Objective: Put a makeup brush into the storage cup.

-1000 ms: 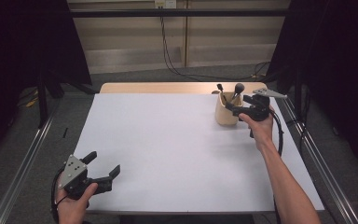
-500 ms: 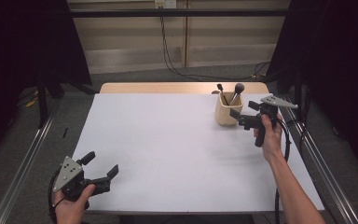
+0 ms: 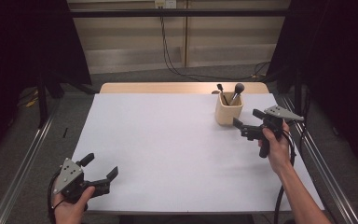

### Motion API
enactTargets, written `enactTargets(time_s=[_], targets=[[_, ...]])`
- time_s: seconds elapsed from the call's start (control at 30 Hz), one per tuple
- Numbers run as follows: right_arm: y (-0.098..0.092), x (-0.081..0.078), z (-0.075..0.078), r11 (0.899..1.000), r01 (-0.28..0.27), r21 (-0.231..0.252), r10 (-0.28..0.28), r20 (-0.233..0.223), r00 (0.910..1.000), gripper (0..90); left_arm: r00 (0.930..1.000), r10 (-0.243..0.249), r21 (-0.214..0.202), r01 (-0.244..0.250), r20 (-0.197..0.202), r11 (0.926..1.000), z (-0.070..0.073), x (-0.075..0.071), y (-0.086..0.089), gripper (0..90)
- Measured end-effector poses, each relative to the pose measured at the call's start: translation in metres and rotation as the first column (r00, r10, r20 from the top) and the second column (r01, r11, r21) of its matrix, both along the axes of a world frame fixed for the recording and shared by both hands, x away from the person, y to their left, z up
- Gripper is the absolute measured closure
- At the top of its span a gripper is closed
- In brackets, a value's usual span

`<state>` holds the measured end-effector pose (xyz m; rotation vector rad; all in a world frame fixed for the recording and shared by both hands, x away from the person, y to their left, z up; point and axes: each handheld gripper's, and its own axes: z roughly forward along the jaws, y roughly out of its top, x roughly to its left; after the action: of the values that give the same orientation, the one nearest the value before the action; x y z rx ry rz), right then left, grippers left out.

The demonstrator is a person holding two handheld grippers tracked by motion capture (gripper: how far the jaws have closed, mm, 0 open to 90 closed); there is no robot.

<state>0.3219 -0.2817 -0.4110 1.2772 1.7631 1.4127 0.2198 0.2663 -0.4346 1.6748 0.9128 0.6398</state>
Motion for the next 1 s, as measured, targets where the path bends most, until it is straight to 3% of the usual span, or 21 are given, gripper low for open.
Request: enactTargets(time_s=[0.27, 0.37, 1.0], targets=[[0.000, -0.020, -0.006, 1.000, -0.018, -0.003, 0.018, -0.004, 0.9998, 3.6, 0.9999, 0.014, -0.002, -0.014, 0.000, 0.9999, 0.000, -0.003, 0.003, 4.2], [-0.002, -0.028, -0.010, 1.000, -0.010, -0.026, 0.010, -0.010, 0.9999, 3.7, 0.9998, 0.020, 0.001, -0.020, 0.001, 0.9998, 0.000, -0.005, 0.005, 4.2], [-0.017, -0.078, -0.030, 0.999, 0.005, -0.039, -0.007, -0.041, 0.9991, 4.3, 0.9993, 0.038, -0.009, -0.038, -0.002, 0.9992, 0.000, -0.011, 0.007, 4.0]])
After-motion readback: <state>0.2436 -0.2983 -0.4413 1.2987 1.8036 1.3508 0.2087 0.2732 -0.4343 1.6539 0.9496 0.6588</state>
